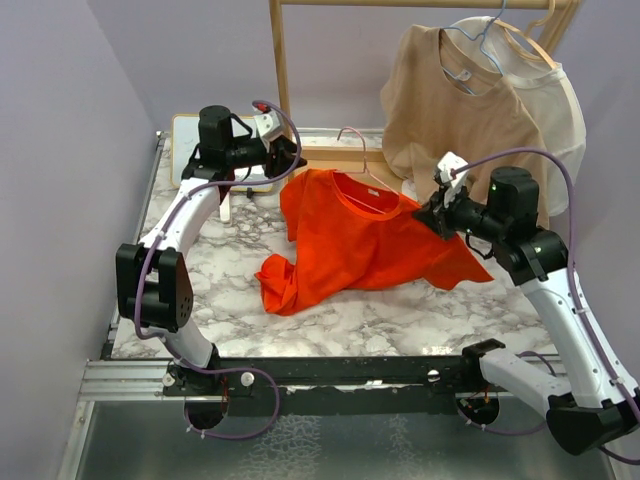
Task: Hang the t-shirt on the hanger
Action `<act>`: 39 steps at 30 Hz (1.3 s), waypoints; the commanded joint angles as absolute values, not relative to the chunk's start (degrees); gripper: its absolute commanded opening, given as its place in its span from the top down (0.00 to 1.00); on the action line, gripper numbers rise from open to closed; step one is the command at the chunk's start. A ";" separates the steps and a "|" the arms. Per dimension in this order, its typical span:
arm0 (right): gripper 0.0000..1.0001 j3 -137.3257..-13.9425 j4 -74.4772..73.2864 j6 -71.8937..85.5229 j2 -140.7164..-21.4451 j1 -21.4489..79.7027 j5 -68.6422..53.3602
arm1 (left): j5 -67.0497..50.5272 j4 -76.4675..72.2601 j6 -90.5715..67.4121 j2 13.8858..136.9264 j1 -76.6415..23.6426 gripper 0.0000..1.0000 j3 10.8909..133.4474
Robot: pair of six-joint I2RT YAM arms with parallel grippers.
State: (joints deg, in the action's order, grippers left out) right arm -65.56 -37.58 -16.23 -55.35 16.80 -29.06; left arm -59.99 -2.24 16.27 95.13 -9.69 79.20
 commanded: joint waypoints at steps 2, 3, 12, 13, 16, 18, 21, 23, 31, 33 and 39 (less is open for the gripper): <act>0.99 -69.42 -31.46 -13.45 -53.11 16.61 -20.91 | -61.72 -9.00 8.82 92.71 -9.40 0.59 82.29; 0.99 -69.88 -31.00 -13.18 -53.29 16.61 -19.87 | -61.84 -9.65 7.94 92.46 -9.40 0.59 82.32; 0.99 -77.18 -28.23 -10.81 -54.24 16.61 1.88 | -59.05 -11.01 6.73 91.75 -9.35 0.59 81.89; 0.99 -78.08 -27.80 -10.75 -54.19 16.61 3.85 | -58.94 -11.07 6.64 91.76 -9.36 0.59 81.72; 0.99 -79.87 -23.92 -10.49 -53.20 16.61 8.35 | -58.80 -11.34 6.29 91.93 -9.33 0.59 81.11; 0.99 -80.83 -21.32 -10.06 -52.73 16.61 10.28 | -58.81 -11.35 6.23 92.07 -9.39 0.59 80.83; 0.99 -82.13 -19.12 -9.51 -53.03 16.61 12.77 | -58.76 -11.26 6.48 92.34 -9.35 0.59 80.52; 0.99 -82.22 -18.20 -9.79 -53.63 16.61 12.29 | -58.71 -11.26 6.44 92.70 -9.36 0.59 80.35; 0.99 -82.44 -17.59 -5.54 -59.12 16.61 4.56 | -59.00 -11.39 6.12 93.11 -9.33 0.59 79.67; 0.99 -82.57 -16.53 -4.39 -60.93 16.57 2.58 | -59.00 -11.37 6.19 92.84 -9.33 0.59 78.99; 0.99 -85.31 -12.72 -3.77 -66.29 16.61 -0.50 | -59.15 -11.26 6.33 91.79 -9.36 0.59 77.12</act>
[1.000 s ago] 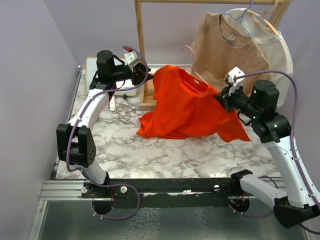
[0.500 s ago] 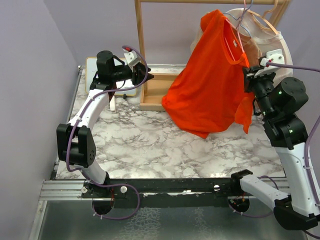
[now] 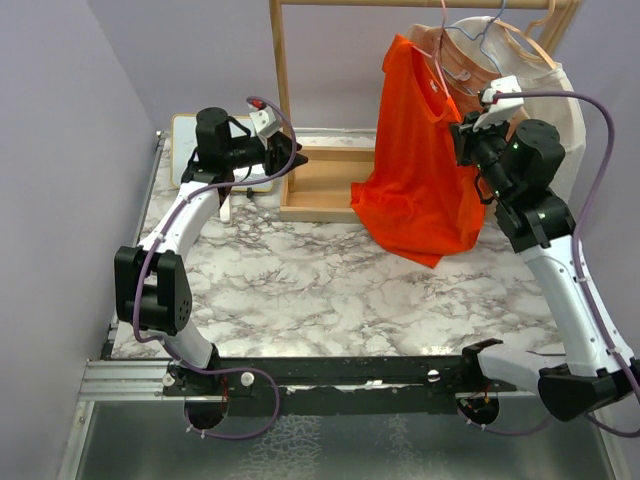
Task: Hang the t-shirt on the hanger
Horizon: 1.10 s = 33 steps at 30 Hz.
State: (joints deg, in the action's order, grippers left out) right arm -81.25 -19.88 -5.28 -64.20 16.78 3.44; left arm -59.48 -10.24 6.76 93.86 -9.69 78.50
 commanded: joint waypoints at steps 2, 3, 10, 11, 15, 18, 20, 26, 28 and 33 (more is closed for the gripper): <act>0.99 -86.19 -11.07 -3.85 -67.92 16.61 -0.86 | -59.03 -11.20 6.32 91.68 -9.40 0.59 76.20; 0.99 -86.68 -10.32 -3.91 -68.61 16.61 -1.06 | -58.99 -11.20 6.40 91.67 -9.36 0.59 76.14; 0.99 -86.45 -4.47 -3.54 -70.24 16.61 -1.29 | -58.24 -9.88 7.99 91.00 -9.33 0.59 75.57; 0.99 -86.45 -4.18 -3.60 -70.49 16.61 -1.07 | -58.19 -9.79 8.06 90.97 -9.37 0.59 75.41; 0.99 -85.59 -1.47 -2.82 -71.46 16.61 -0.34 | -58.18 -10.33 7.60 90.96 -9.38 0.59 74.76; 0.99 -85.62 -0.22 -2.46 -72.85 16.61 -0.22 | -58.12 -10.75 7.39 91.31 -9.32 0.59 74.83; 0.99 -85.51 0.21 -2.31 -73.92 16.61 -0.19 | -58.10 -10.75 7.27 91.69 -9.36 0.59 75.05; 0.99 -83.23 2.21 -1.14 -76.72 15.93 0.83 | -58.21 -10.60 7.19 92.11 -9.32 0.59 75.37; 0.99 -82.31 2.68 0.36 -77.27 15.13 1.04 | -58.25 -10.42 7.14 92.05 -9.33 0.59 75.32; 0.99 -79.52 3.00 2.80 -76.64 13.35 1.08 | -58.27 -8.91 8.41 91.52 -9.37 0.59 75.08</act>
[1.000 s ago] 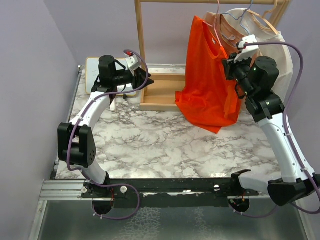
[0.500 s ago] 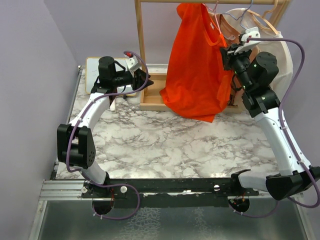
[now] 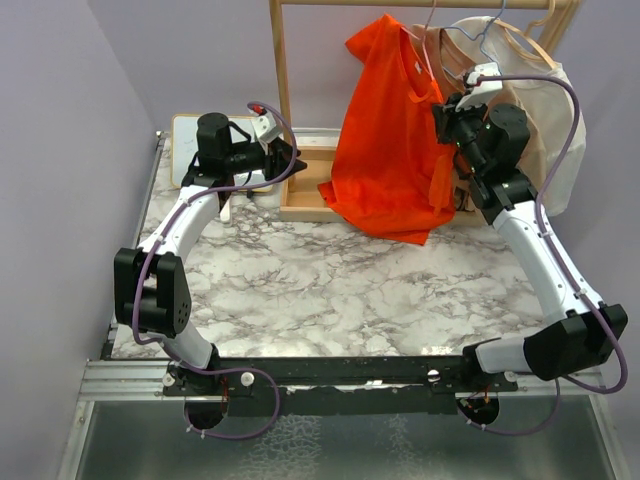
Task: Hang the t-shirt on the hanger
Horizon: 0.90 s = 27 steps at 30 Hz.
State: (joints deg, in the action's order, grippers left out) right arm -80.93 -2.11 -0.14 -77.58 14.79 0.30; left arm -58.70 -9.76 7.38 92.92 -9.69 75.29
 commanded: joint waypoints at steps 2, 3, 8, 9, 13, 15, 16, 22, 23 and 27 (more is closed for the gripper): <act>0.99 -78.70 2.73 3.06 -76.07 12.96 1.31 | -58.29 -8.12 9.00 91.30 -9.37 0.59 74.82; 0.99 -78.34 2.67 3.11 -75.78 12.86 1.36 | -58.27 -7.77 9.02 91.16 -9.36 0.58 74.72; 0.92 -76.29 1.54 3.97 -74.09 12.66 3.00 | -54.04 -5.24 8.87 91.55 -9.40 0.58 74.72; 0.85 -76.08 1.08 4.11 -73.75 12.65 3.56 | -52.58 -4.40 8.96 91.70 -9.38 0.58 75.00; 0.59 -75.09 -0.49 3.31 -72.15 12.66 4.73 | -50.08 -1.61 10.30 91.78 -9.36 0.58 75.43; 0.45 -74.33 -0.87 2.98 -71.02 12.63 5.30 | -49.73 -0.79 10.89 91.69 -9.40 0.58 75.20; 0.40 -73.99 -0.95 2.73 -70.29 12.63 5.41 | -49.49 -0.59 10.94 91.63 -9.40 0.58 75.13; 0.00 -71.82 -2.16 2.11 -65.41 12.65 3.85 | -49.37 -0.60 9.93 91.49 -9.40 0.58 74.84; 0.00 -71.47 -2.74 2.07 -64.22 12.66 3.86 | -49.34 -0.68 9.78 91.43 -9.40 0.58 74.88; 0.00 -69.96 -5.96 1.29 -58.56 12.65 4.43 | -48.55 -0.72 8.92 91.53 -9.40 0.58 74.97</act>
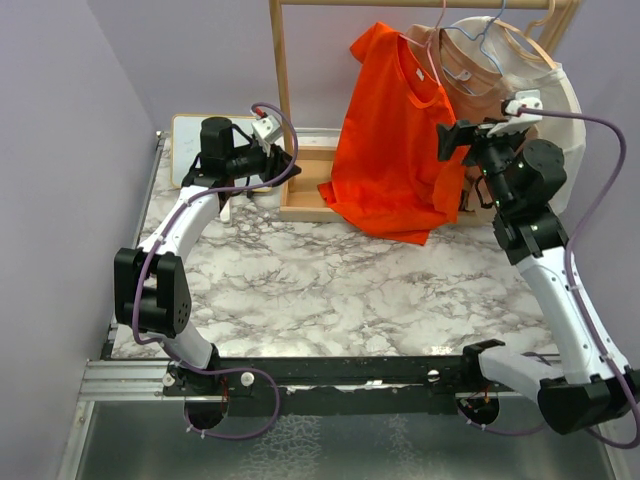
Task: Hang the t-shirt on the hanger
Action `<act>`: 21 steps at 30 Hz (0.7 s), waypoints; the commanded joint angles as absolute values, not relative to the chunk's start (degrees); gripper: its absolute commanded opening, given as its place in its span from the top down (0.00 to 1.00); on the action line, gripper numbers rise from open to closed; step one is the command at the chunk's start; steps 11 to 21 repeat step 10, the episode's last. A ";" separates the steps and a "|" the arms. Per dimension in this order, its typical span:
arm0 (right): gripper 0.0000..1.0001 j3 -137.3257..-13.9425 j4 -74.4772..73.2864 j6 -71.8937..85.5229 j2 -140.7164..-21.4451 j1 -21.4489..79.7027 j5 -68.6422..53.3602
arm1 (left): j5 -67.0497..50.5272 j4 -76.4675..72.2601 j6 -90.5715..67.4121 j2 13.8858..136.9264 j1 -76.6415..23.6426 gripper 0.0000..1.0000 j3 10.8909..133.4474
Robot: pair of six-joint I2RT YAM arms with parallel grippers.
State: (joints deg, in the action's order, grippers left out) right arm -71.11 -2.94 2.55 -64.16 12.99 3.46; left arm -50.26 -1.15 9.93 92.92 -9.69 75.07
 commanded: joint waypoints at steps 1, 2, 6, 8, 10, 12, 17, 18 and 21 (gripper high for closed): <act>0.00 -69.69 -7.30 1.28 -57.41 12.66 4.95 | -48.06 -0.85 8.51 91.62 -9.40 0.58 75.09; 0.00 -69.39 -8.63 1.32 -56.16 12.65 5.54 | -47.63 -0.83 7.87 91.78 -9.40 0.58 75.25; 0.00 -67.01 -13.84 1.49 -51.59 12.66 7.45 | -47.64 -1.43 7.49 92.02 -9.40 0.58 75.22; 0.00 -65.31 -15.27 1.73 -49.35 12.61 7.60 | -47.64 -2.15 7.22 92.04 -9.40 0.58 74.89; 0.00 -63.61 -16.16 2.13 -47.30 12.66 7.64 | -47.61 -2.19 6.79 92.17 -9.43 0.58 74.96; 0.00 -63.61 -16.16 2.13 -47.30 12.66 7.64 | -47.61 -2.19 6.79 92.17 -9.43 0.58 74.96; 0.00 -63.61 -16.16 2.13 -47.30 12.66 7.64 | -47.61 -2.19 6.79 92.17 -9.43 0.58 74.96; 0.00 -63.61 -16.16 2.13 -47.30 12.66 7.64 | -47.61 -2.19 6.79 92.17 -9.43 0.58 74.96; 0.00 -63.61 -16.16 2.13 -47.30 12.66 7.64 | -47.61 -2.19 6.79 92.17 -9.43 0.58 74.96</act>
